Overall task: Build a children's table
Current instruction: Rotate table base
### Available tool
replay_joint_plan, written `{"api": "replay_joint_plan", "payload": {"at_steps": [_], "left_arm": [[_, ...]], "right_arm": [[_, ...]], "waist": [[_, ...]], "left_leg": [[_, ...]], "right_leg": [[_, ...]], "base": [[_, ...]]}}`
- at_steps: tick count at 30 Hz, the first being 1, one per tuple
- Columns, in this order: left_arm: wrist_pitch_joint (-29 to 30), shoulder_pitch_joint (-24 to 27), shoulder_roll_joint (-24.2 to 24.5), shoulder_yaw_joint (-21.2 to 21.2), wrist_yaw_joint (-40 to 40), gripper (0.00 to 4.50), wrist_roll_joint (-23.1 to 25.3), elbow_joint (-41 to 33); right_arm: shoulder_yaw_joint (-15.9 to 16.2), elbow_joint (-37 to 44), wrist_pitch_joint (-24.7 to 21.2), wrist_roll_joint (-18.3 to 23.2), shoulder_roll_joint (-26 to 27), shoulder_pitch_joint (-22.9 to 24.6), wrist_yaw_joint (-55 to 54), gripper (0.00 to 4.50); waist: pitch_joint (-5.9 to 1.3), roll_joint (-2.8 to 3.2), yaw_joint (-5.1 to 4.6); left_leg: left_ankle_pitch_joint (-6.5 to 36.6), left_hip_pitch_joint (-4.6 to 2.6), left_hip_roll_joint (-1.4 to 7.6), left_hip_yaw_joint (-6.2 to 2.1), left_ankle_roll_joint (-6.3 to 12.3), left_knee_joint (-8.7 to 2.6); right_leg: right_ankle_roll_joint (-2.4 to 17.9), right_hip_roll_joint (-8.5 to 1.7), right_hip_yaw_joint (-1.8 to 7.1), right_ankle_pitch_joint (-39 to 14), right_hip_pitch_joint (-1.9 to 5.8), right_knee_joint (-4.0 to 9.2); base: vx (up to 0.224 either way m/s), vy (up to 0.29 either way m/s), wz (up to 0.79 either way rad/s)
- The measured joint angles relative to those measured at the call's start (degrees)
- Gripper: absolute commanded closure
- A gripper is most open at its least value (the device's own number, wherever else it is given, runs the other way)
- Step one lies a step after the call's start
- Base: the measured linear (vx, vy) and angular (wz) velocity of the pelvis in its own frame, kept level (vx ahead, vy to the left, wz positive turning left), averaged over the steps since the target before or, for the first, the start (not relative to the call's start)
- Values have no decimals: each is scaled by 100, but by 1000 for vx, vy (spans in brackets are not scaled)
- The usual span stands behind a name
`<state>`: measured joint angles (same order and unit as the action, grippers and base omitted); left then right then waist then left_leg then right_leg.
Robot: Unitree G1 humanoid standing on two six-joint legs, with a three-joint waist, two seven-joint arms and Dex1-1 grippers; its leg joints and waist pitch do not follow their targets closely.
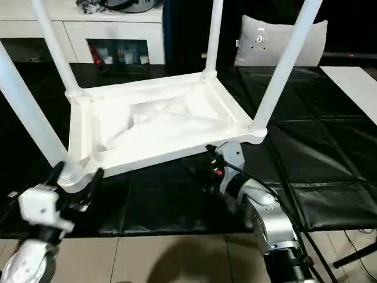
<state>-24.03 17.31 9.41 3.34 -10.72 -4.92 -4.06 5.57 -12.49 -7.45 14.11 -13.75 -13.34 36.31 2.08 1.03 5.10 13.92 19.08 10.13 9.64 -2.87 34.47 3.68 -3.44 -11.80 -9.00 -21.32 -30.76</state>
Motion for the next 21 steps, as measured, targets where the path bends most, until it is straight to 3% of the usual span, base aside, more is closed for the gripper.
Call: {"api": "replay_joint_plan", "payload": {"at_steps": [8, 14, 21], "left_arm": [[-61, 210, -190, 334, 253, 4, -171, -190], [-61, 201, -188, 302, 286, 4, -16, -194], [192, -365, 68, 322, 205, 4, 7, 210]], "right_arm": [[136, 288, -349, 5, -85, 202, 125, 0], [173, 288, -424, -53, -47, 196, 35, 0], [156, -60, -561, -396, 0, 8, -546, 0]], "waist": [[1, -20, -3], [-3, -43, -5], [-6, -31, 1]], "left_leg": [[5, -7, 2, 0, -14, 0], [12, -11, 2, -1, -25, 4], [10, -20, 2, -4, -31, 4]], "right_leg": [[0, 2, -1, 0, 5, -3], [0, 2, -1, 0, 12, -2], [1, 2, 0, 1, 22, -6]], "base": [[0, 0, 0], [0, 0, 0], [0, 0, 0]]}}
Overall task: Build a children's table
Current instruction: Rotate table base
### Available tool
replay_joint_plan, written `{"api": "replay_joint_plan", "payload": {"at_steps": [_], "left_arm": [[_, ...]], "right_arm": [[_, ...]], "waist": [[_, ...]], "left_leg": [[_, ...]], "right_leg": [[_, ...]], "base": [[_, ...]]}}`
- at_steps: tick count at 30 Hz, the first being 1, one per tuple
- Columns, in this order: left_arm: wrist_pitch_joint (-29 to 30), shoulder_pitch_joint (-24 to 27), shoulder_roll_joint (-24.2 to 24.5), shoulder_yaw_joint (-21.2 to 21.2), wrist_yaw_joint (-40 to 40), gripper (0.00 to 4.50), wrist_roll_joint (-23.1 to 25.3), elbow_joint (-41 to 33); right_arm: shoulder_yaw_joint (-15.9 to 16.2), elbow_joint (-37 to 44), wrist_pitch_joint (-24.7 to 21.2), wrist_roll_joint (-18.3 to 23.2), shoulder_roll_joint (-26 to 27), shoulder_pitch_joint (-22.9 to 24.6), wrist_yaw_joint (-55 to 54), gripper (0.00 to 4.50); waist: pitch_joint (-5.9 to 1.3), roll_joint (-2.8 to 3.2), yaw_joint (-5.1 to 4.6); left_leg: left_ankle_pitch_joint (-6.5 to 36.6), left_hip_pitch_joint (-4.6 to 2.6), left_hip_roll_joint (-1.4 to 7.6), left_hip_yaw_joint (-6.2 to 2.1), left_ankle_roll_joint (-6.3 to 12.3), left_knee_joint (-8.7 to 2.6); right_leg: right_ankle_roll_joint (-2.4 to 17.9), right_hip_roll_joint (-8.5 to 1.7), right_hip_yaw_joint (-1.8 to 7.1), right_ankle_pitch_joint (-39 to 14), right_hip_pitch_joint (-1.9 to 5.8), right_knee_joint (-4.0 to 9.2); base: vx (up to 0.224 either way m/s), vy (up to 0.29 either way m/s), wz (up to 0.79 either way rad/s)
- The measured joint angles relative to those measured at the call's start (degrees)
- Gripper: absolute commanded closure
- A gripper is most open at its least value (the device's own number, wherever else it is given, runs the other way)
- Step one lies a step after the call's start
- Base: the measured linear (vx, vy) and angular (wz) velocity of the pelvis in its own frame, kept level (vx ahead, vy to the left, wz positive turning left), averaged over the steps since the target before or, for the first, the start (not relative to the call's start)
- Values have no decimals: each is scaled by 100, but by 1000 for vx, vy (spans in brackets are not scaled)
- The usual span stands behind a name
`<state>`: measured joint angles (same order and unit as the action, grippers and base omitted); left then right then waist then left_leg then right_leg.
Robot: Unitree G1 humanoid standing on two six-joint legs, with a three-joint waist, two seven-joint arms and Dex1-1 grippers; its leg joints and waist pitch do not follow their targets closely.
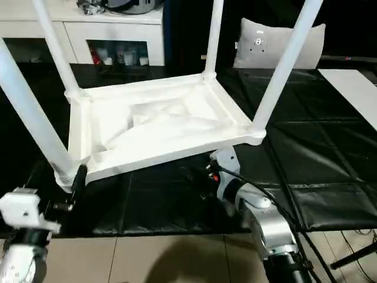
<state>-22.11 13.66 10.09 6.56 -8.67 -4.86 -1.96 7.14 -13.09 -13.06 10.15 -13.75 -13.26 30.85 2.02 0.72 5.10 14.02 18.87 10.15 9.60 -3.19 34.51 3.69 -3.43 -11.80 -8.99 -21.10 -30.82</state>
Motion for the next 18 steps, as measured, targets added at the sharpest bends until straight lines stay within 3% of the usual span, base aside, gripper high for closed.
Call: {"api": "replay_joint_plan", "payload": {"at_steps": [4, 6, 9, 12, 18], "left_arm": [[670, -1331, 587, 450, -107, 4, -391, 652], [768, -1698, 782, 624, -170, 4, -542, 860], [840, -1909, 797, 675, -287, 4, -706, 1142], [951, -2023, 833, 671, -610, 4, -883, 1458], [1437, -2096, 1044, 451, -1837, 4, -1513, 1394]], "right_arm": [[-3, -198, -41, -130, 16, -109, -202, 0], [-5, -215, -52, -130, 18, -126, -227, 0], [-42, -278, -51, -131, 19, -141, -260, 0], [-56, -399, -43, -147, 53, -232, -306, 0], [-57, -712, -23, -196, 85, -506, -349, 0]], "waist": [[4, 20, 18], [-6, 43, 0], [-10, 50, -39], [-7, 46, 0], [-7, 39, 41]], "left_leg": [[-13, -11, 4, -7, -19, 3], [-12, -12, 3, -4, -18, 3], [-15, -6, 0, 2, -4, 3], [-30, 16, 1, 3, 10, 3], [-30, 11, 2, 10, 3, 6]], "right_leg": [[4, 1, 5, 2, 8, -30], [4, 0, 9, 2, 9, -30], [8, 0, 20, -1, -2, -33], [13, 0, 20, -3, -30, -47], [17, -5, 24, -4, -32, -59]], "base": [[0, 0, 0], [0, 0, 0], [0, 0, 0], [0, 0, 0], [0, 0, 0]]}}
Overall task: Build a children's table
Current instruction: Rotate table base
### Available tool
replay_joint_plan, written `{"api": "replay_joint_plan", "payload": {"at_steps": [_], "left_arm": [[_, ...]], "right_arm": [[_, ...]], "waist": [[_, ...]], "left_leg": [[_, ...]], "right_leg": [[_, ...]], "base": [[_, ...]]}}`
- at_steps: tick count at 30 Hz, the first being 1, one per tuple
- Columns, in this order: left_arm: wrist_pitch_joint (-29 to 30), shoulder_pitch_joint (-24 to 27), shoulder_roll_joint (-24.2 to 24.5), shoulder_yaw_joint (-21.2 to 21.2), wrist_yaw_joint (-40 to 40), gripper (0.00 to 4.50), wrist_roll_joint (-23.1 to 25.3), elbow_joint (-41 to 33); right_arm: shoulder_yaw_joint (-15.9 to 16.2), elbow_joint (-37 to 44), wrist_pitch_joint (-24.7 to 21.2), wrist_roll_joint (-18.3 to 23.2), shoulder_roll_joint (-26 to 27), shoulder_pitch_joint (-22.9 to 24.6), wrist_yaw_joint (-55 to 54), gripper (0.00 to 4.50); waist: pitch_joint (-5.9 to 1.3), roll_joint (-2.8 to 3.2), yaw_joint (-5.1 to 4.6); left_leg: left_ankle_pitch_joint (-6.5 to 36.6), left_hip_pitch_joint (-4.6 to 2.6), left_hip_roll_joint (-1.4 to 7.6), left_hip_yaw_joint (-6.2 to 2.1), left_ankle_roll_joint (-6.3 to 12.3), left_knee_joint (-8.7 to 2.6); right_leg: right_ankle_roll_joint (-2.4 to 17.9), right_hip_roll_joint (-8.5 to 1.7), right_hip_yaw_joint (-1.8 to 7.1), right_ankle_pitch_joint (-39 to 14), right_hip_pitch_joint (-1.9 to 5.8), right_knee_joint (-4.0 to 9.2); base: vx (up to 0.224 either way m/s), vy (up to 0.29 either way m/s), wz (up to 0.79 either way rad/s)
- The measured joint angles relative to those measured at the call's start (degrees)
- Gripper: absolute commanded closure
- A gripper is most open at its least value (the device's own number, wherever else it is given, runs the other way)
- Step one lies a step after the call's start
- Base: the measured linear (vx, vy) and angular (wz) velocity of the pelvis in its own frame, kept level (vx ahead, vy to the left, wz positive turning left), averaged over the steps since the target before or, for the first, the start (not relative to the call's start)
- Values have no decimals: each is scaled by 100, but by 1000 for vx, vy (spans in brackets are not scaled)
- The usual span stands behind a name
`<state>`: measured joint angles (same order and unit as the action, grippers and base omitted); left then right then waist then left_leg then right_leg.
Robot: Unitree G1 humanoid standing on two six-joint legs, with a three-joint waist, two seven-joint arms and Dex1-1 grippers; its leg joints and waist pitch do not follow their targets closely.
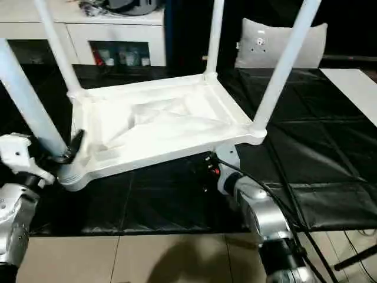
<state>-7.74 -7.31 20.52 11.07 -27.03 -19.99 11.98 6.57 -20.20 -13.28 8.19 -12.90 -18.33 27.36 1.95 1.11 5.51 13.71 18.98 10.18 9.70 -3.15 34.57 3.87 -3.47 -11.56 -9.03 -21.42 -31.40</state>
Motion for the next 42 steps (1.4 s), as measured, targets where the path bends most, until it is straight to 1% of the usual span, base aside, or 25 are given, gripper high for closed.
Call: {"api": "replay_joint_plan", "payload": {"at_steps": [2, 3, 5, 7, 9, 11, 12, 16, 18, 19, 21, 22, 24, 28, 30, 33, 34, 35, 36, 37, 40, 42], "left_arm": [[314, 140, 178, -117, -547, 4, -363, -230], [416, 187, 261, -180, -738, 4, -455, -323], [855, 350, 551, -327, -1366, 4, -769, -651], [1228, 462, 683, -516, -1810, 4, -999, -964], [1665, 523, 926, -731, -2170, 4, -1218, -1263], [1953, 517, 1017, -960, -2432, 4, -1348, -1522], [2052, 488, 1042, -1049, -2520, 4, -1390, -1584], [2361, 217, 916, -1396, -2659, 4, -1446, -1751], [2522, 43, 776, -1543, -2658, 4, -1527, -1825], [2709, -58, 713, -1612, -2657, 4, -1560, -1890], [2902, -202, 673, -1684, -2661, 4, -1624, -2000], [2959, -239, 627, -1738, -2663, 4, -1638, -2060], [3023, -303, 583, -1842, -2677, 4, -1636, -2111], [3127, -505, 344, -2060, -2695, 4, -1578, -2112], [3131, -596, 187, -2181, -2695, 4, -1494, -2107], [3099, -747, -214, -2337, -2569, 4, -1332, -1992], [3045, -814, -359, -2403, -2485, 4, -1256, -1930], [3016, -857, -391, -2464, -2461, 4, -1223, -1920], [2979, -890, -429, -2514, -2455, 4, -1183, -1919], [2863, -933, -586, -2552, -2354, 4, -1058, -1859], [2547, -1112, -964, -2564, -1988, 4, -732, -1521], [2351, -1203, -1097, -2551, -1774, 4, -579, -1377]], "right_arm": [[-5, -278, 22, -43, -5, -106, -23, 0], [-18, -392, 25, -78, -17, -143, -57, 0], [-67, -910, 167, -126, 20, -381, -87, 0], [-150, -1292, 312, -135, 51, -563, -93, 0], [-217, -1733, 499, -138, 95, -755, -88, 0], [-259, -2007, 623, -138, 142, -878, -69, 0], [-254, -2134, 659, -134, 193, -927, -41, 0], [-169, -2509, 802, -162, 394, -1126, 193, 0], [-150, -2645, 919, -178, 493, -1203, 326, 0], [-128, -2839, 1038, -202, 575, -1300, 406, 0], [-111, -2983, 1177, -231, 642, -1367, 516, 0], [-102, -3012, 1238, -234, 682, -1372, 573, 0], [-97, -3025, 1294, -238, 711, -1372, 648, 0], [-95, -3071, 1430, -346, 719, -1373, 760, 0], [-103, -3134, 1520, -357, 719, -1377, 761, 0], [-165, -3234, 1642, -357, 717, -1376, 763, 0], [-171, -3238, 1652, -357, 718, -1376, 763, 0], [-170, -3238, 1656, -357, 720, -1376, 779, 0], [-170, -3238, 1661, -357, 720, -1375, 792, 0], [-179, -3239, 1682, -366, 718, -1372, 792, 0], [-199, -3239, 1795, -382, 730, -1361, 791, 0], [-219, -3239, 1843, -382, 757, -1349, 789, 0]], "waist": [[0, -3, 5], [1, -2, 19], [3, -8, 35], [5, -1, 72], [6, -6, 80], [9, -1, 70], [12, -8, 66], [29, -34, -51], [42, -55, -93], [54, -74, -129], [72, -104, -174], [74, -109, -206], [76, -112, -228], [76, -113, -223], [78, -117, -226], [78, -116, -221], [78, -116, -229], [78, -116, -238], [78, -116, -239], [81, -106, -229], [83, -101, -223], [82, -99, -225]], "left_leg": [[1, 1, 0, 3, -1, 0], [1, 2, 0, 7, 0, 0], [2, 6, -3, 23, 2, 13], [2, 1, -6, 32, 1, 15], [1, -5, -2, 33, -13, 17], [1, -13, -3, 38, -30, 18], [-2, -21, -3, 38, -36, 19], [-11, -48, -3, 41, -63, 20], [-16, -59, -3, 42, -72, 20], [-18, -65, -3, 42, -75, 19], [-19, -65, -1, 40, -77, 18], [-18, -65, -2, 41, -77, 17], [-17, -61, -4, 42, -69, 16], [-20, -50, -5, 54, -31, 17], [-19, -50, -6, 56, -28, 17], [-18, -50, -7, 58, -29, 21], [-18, -51, -7, 58, -30, 22], [-18, -52, -7, 58, -30, 22], [-18, -53, -7, 58, -30, 21], [-18, -54, -7, 57, -30, 20], [-18, -53, -8, 57, -30, 22], [-19, -53, -8, 56, -29, 21]], "right_leg": [[3, 0, 4, -2, -4, -5], [5, -1, 8, -3, -8, -9], [19, -8, 25, -23, -37, -58], [25, -11, 38, -32, -44, -80], [34, -9, 40, -35, -48, -96], [41, -8, 47, -33, -48, -103], [42, -7, 50, -33, -47, -114], [48, 1, 72, -36, -48, -143], [49, 6, 80, -36, -48, -154], [50, 9, 83, -37, -50, -158], [52, 12, 83, -37, -52, -160], [53, 13, 85, -38, -51, -159], [57, 13, 93, -41, -55, -158], [60, 13, 107, -45, -67, -157], [60, 13, 109, -46, -69, -157], [61, 14, 111, -46, -69, -158], [61, 14, 111, -45, -69, -158], [61, 14, 111, -45, -69, -159], [61, 14, 110, -45, -69, -159], [61, 15, 110, -45, -68, -159], [61, 15, 109, -45, -68, -158], [61, 16, 108, -45, -68, -158]], "base": [[0, 0, 0], [0, 0, 0], [0, 0, 0], [0, 0, 0], [0, 0, 0], [0, 0, 0], [0, 0, 0], [0, 0, 0], [0, 0, 0], [0, 0, 0], [0, 0, 0], [0, 0, 0], [0, 0, 0], [0, 0, 0], [0, 0, 0], [0, 0, 0], [0, 0, 0], [0, 0, 0], [0, 0, 0], [0, 0, 0], [0, 0, 0], [0, 0, 0]]}}
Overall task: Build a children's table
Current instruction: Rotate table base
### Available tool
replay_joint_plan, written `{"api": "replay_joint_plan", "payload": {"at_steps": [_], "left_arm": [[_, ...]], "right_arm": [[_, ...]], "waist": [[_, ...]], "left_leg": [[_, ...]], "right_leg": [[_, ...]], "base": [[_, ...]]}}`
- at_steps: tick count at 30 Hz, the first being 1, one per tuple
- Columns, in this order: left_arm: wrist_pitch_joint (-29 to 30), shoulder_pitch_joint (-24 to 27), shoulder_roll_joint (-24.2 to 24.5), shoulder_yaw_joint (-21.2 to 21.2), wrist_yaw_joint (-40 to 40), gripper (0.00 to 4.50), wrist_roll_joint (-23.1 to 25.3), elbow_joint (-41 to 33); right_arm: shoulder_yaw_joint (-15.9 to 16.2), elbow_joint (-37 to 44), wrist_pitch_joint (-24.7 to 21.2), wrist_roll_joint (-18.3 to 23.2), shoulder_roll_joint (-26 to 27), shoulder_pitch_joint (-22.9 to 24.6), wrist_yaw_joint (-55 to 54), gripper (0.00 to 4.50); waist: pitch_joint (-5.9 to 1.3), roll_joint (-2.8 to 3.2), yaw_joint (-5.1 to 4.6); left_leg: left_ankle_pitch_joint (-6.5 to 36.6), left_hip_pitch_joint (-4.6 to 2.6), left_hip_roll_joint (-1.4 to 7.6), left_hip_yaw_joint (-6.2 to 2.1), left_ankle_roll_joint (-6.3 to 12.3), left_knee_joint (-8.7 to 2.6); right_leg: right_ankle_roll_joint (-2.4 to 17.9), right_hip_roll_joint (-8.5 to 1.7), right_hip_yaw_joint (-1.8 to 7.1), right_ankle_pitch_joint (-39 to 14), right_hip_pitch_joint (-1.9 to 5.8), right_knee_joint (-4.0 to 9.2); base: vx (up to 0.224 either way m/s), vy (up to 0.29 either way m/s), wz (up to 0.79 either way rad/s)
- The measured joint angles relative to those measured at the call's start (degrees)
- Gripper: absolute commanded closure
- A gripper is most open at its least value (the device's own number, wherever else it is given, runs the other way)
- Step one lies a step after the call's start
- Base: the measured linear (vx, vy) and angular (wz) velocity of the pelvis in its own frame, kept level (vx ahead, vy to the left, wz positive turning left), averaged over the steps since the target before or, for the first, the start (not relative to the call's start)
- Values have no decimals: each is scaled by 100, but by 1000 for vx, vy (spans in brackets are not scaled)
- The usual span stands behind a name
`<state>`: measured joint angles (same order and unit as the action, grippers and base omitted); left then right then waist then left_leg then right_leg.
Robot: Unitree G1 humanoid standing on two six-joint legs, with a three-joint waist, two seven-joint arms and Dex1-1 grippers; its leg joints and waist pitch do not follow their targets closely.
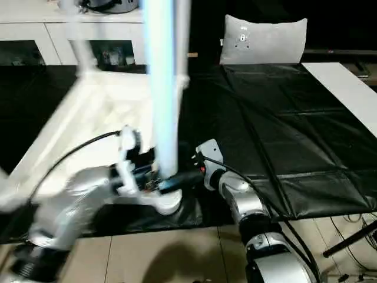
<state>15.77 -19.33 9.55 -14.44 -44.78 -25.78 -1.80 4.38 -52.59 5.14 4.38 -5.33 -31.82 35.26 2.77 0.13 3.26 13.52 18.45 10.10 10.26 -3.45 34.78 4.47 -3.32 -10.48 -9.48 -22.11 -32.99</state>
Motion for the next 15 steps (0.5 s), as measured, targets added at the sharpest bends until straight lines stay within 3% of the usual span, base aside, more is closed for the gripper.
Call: {"api": "replay_joint_plan", "payload": {"at_steps": [6, 9, 15], "left_arm": [[-550, -281, -157, 123, 681, 4, 552, 483], [-629, -268, -72, 112, 593, 4, 678, 509], [-640, -34, 563, 35, -1, 4, 751, 520]], "right_arm": [[-76, 21, 2, 26, -92, 43, -20, 0], [-180, 87, 2, 46, -299, 95, 8, 0], [-407, 600, -100, 72, -950, 229, 95, 0]], "waist": [[7, 36, 61], [15, 53, 175], [0, 123, 255]], "left_leg": [[-1, 4, 0, -4, 3, -5], [0, 13, -1, -3, 9, -3], [-1, 14, -2, -3, 9, -4]], "right_leg": [[-3, 0, -3, -2, 0, 4], [-4, -1, -2, -2, -5, 6], [-3, -1, -2, -2, -10, 2]], "base": [[0, 0, 0], [0, 0, 0], [0, 0, 0]]}}
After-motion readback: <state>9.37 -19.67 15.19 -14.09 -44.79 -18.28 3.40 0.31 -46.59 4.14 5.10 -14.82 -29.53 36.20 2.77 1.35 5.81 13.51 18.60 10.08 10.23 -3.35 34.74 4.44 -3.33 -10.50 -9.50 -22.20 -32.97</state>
